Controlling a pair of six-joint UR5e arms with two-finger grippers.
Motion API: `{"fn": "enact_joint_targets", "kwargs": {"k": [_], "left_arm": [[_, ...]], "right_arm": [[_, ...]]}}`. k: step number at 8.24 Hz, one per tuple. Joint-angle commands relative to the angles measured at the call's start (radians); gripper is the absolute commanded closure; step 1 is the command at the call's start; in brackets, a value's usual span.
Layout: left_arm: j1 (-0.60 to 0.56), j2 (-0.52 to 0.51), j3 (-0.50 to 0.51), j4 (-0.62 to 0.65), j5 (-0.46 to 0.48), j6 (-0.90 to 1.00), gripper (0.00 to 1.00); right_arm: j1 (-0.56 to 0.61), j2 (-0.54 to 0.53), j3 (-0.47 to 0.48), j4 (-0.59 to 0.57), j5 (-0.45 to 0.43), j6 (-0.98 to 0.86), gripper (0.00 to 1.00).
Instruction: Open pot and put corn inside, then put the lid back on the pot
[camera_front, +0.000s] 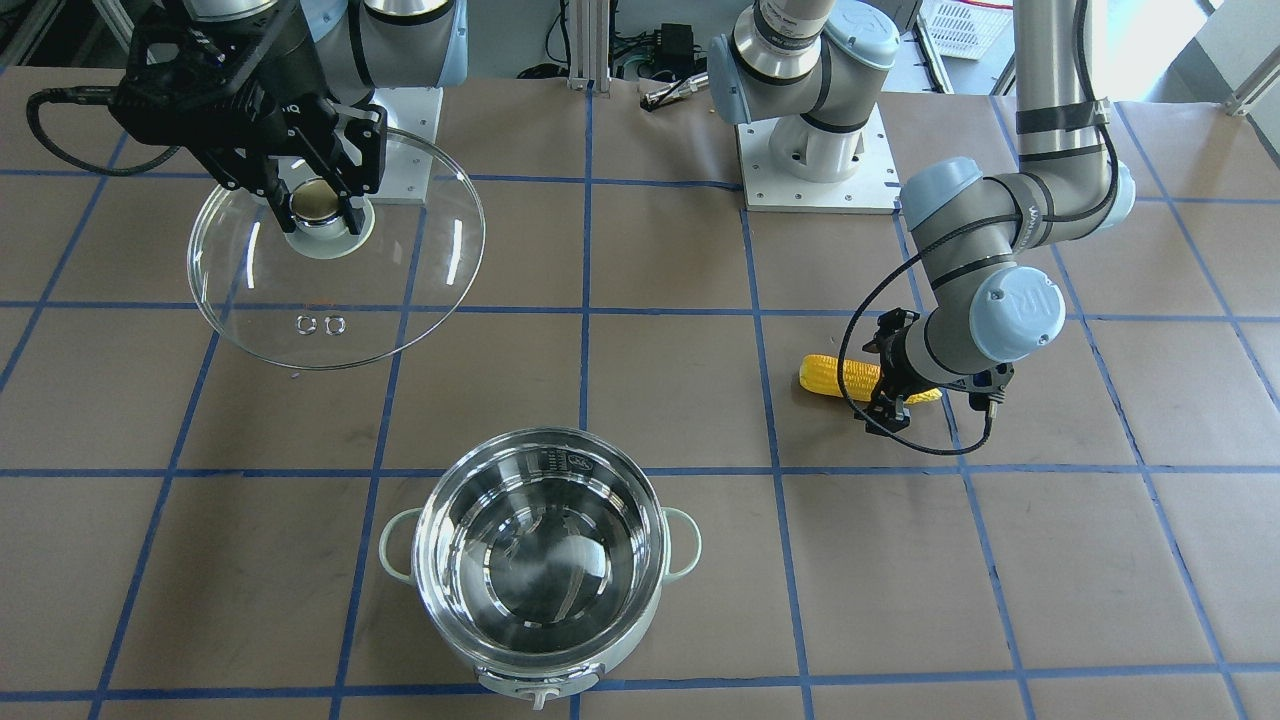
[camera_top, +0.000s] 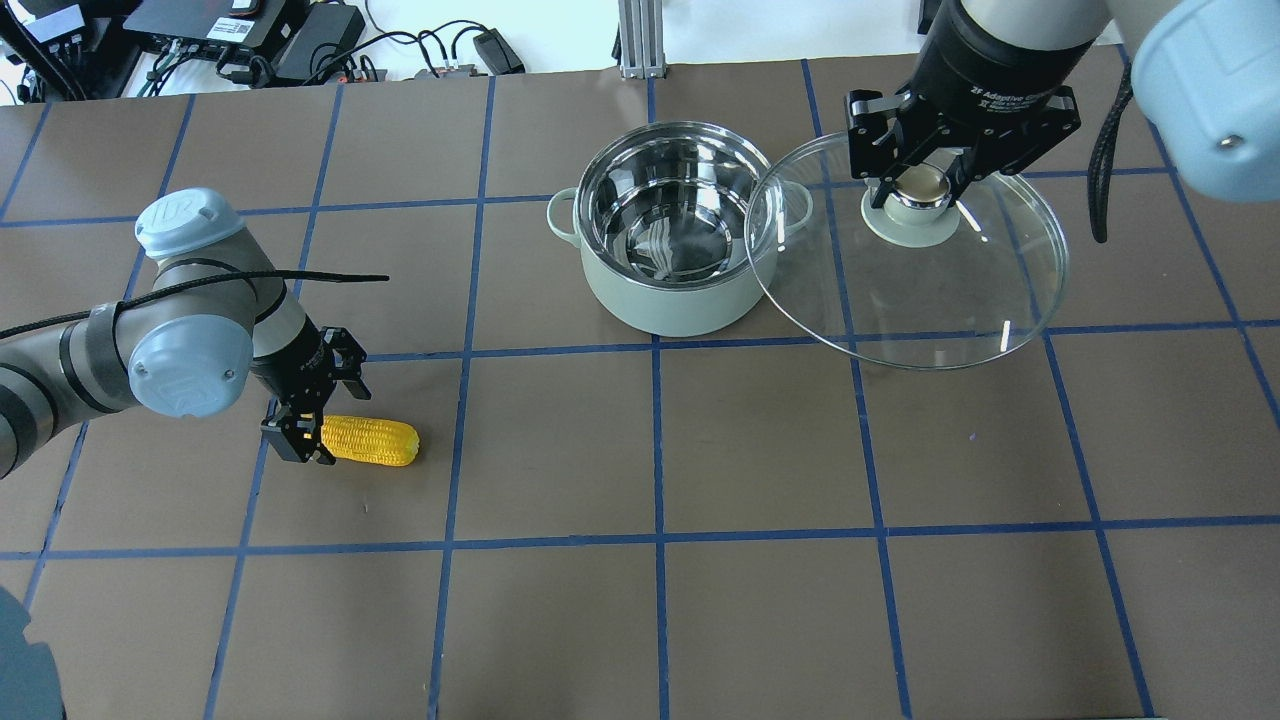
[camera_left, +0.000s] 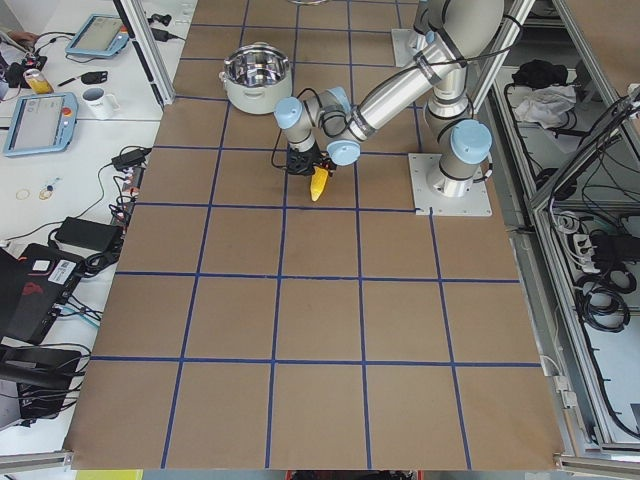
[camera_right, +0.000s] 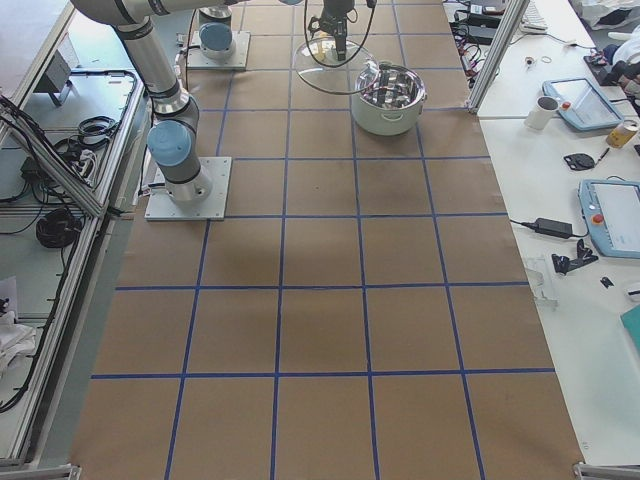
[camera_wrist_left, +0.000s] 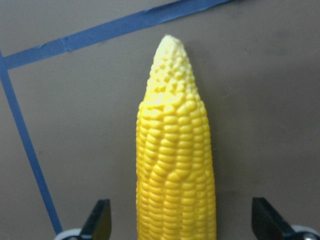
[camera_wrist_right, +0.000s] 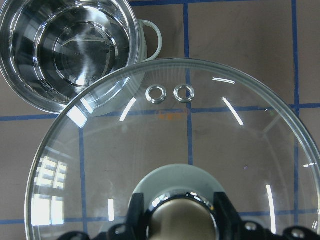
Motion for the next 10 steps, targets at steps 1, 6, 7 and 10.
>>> {"fn": "enact_joint_targets", "kwargs": {"k": [1, 6, 7, 10], "left_arm": [[-0.008, -0.004, 0.000, 0.001, 0.003, -0.007, 0.00], [-0.009, 0.002, 0.008, -0.038, 0.092, -0.050, 0.55], [-0.009, 0.004, 0.009, -0.045, 0.092, -0.072, 0.66], [-0.008, 0.031, 0.090, -0.168, 0.092, -0.068, 1.00]], "right_arm": [[0.000, 0.000, 0.001, 0.001, 0.000, 0.000, 0.82], [0.000, 0.000, 0.001, 0.001, 0.002, 0.000, 0.82], [0.000, 0.000, 0.001, 0.001, 0.000, 0.000, 0.82], [0.000, 0.000, 0.001, 0.001, 0.002, 0.000, 0.82]]}}
